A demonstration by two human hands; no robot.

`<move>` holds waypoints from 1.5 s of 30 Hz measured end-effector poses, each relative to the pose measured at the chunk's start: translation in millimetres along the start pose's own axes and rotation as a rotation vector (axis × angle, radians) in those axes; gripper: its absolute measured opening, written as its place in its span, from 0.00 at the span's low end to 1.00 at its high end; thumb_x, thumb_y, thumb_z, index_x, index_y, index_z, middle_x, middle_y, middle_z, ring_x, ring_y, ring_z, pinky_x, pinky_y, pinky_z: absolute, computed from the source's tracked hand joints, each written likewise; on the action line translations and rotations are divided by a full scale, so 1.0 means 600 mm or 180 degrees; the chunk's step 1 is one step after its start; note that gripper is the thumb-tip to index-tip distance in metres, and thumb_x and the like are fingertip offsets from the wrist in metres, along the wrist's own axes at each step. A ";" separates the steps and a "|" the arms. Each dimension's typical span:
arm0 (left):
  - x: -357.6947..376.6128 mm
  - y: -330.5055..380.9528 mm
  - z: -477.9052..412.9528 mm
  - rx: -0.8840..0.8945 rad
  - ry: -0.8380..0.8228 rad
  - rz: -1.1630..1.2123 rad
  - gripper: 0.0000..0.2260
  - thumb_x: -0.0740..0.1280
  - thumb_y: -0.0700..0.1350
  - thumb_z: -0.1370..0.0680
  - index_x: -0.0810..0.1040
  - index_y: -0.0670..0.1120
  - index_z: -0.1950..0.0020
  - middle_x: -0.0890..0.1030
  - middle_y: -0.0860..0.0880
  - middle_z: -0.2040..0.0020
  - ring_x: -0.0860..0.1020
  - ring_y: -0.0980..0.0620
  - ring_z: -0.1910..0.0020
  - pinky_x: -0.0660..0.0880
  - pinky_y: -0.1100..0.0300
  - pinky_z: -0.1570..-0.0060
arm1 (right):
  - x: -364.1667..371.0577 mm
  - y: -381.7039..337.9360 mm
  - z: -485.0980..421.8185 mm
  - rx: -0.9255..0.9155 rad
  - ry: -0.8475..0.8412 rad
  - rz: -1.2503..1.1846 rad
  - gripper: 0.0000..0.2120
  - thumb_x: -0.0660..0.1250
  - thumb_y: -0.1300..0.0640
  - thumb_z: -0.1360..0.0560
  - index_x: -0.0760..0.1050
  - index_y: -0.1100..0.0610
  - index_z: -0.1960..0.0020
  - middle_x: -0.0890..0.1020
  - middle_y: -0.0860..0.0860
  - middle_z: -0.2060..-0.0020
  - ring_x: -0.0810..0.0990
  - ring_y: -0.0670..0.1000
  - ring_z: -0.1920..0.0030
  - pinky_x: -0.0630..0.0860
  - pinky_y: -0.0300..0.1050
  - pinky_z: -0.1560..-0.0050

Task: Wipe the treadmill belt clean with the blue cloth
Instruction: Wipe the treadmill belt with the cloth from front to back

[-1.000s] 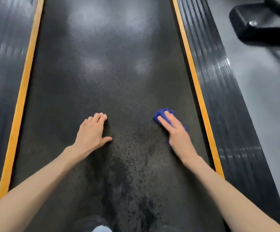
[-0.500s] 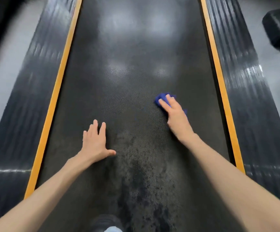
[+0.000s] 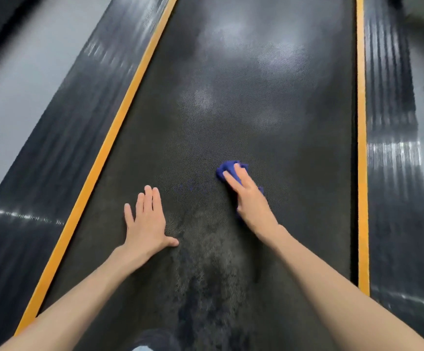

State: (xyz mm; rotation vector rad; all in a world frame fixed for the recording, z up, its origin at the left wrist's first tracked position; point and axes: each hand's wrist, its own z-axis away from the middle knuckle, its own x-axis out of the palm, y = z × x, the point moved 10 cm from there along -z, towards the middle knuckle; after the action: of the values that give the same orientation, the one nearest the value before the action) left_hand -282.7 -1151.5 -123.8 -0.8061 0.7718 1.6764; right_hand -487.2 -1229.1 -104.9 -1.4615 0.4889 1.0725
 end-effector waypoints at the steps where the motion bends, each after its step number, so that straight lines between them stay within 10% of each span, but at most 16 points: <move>1: -0.001 -0.002 0.004 0.0066 0.0058 0.0025 0.59 0.74 0.63 0.36 0.35 0.41 0.25 0.38 0.44 0.23 0.42 0.45 0.24 0.44 0.44 0.28 | -0.030 0.037 -0.009 0.0439 0.0230 -0.0022 0.35 0.57 0.77 0.31 0.60 0.55 0.27 0.52 0.54 0.25 0.52 0.52 0.25 0.52 0.38 0.31; 5: -0.007 -0.007 0.006 0.0286 0.0286 0.0118 0.57 0.73 0.62 0.35 0.37 0.42 0.24 0.38 0.45 0.23 0.42 0.45 0.24 0.44 0.48 0.27 | -0.076 0.076 -0.051 0.1412 0.0947 -0.0057 0.28 0.55 0.73 0.27 0.64 0.58 0.29 0.55 0.56 0.25 0.57 0.55 0.26 0.58 0.42 0.30; 11: -0.009 -0.090 0.057 -0.0265 0.0173 -0.0483 0.53 0.69 0.63 0.31 0.37 0.40 0.25 0.37 0.36 0.25 0.45 0.40 0.25 0.45 0.46 0.27 | 0.079 -0.142 -0.043 -0.0452 0.0068 -0.0220 0.26 0.57 0.69 0.26 0.67 0.55 0.30 0.60 0.52 0.26 0.57 0.51 0.26 0.53 0.40 0.28; 16: -0.012 -0.098 0.064 0.0030 -0.0054 -0.0646 0.50 0.71 0.59 0.30 0.41 0.40 0.24 0.45 0.37 0.24 0.53 0.42 0.25 0.57 0.48 0.27 | 0.086 -0.148 -0.048 -0.0895 -0.0699 0.0434 0.32 0.57 0.70 0.27 0.59 0.49 0.26 0.54 0.47 0.25 0.51 0.48 0.25 0.61 0.50 0.31; 26: -0.006 -0.133 0.076 -0.0081 -0.0097 0.0242 0.51 0.75 0.47 0.32 0.41 0.48 0.23 0.42 0.49 0.23 0.49 0.47 0.24 0.61 0.52 0.29 | 0.097 -0.142 -0.062 -0.0603 -0.0816 0.0475 0.31 0.57 0.70 0.27 0.62 0.50 0.27 0.54 0.50 0.24 0.58 0.54 0.26 0.61 0.51 0.29; 33: -0.003 -0.143 0.096 -0.0301 0.0537 -0.0135 0.44 0.73 0.48 0.29 0.47 0.41 0.24 0.45 0.42 0.23 0.50 0.45 0.24 0.52 0.53 0.27 | 0.110 -0.185 -0.121 -0.0055 0.0122 -0.0571 0.20 0.56 0.64 0.22 0.68 0.56 0.31 0.59 0.53 0.26 0.55 0.51 0.25 0.51 0.42 0.28; 37: -0.012 -0.169 0.116 -0.0590 0.0843 -0.0051 0.37 0.69 0.59 0.29 0.60 0.41 0.29 0.62 0.43 0.30 0.66 0.47 0.34 0.67 0.55 0.39 | 0.204 -0.308 -0.051 -0.1254 -0.0453 -0.0256 0.22 0.58 0.69 0.25 0.70 0.56 0.32 0.64 0.55 0.28 0.60 0.55 0.27 0.56 0.46 0.27; 41: 0.011 -0.201 0.145 -0.0456 0.0669 0.0146 0.38 0.66 0.62 0.28 0.55 0.45 0.26 0.58 0.43 0.28 0.63 0.47 0.32 0.68 0.56 0.38 | 0.248 -0.365 0.016 -0.2845 -0.1300 0.0234 0.26 0.60 0.72 0.28 0.71 0.55 0.33 0.66 0.56 0.29 0.64 0.56 0.29 0.58 0.46 0.29; 45: 0.040 -0.217 0.162 -0.0384 0.0164 0.0354 0.46 0.71 0.57 0.29 0.42 0.50 0.23 0.49 0.43 0.24 0.56 0.45 0.27 0.66 0.55 0.34 | 0.151 -0.283 -0.139 -0.1292 -0.0208 0.0019 0.28 0.54 0.75 0.29 0.71 0.55 0.33 0.66 0.57 0.29 0.64 0.58 0.30 0.57 0.47 0.30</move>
State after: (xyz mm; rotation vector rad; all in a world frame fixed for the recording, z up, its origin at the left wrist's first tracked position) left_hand -173.8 -1031.0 -101.3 -0.9071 0.7684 1.8213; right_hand -278.3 -1245.3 -96.8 -1.7702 0.2355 1.2709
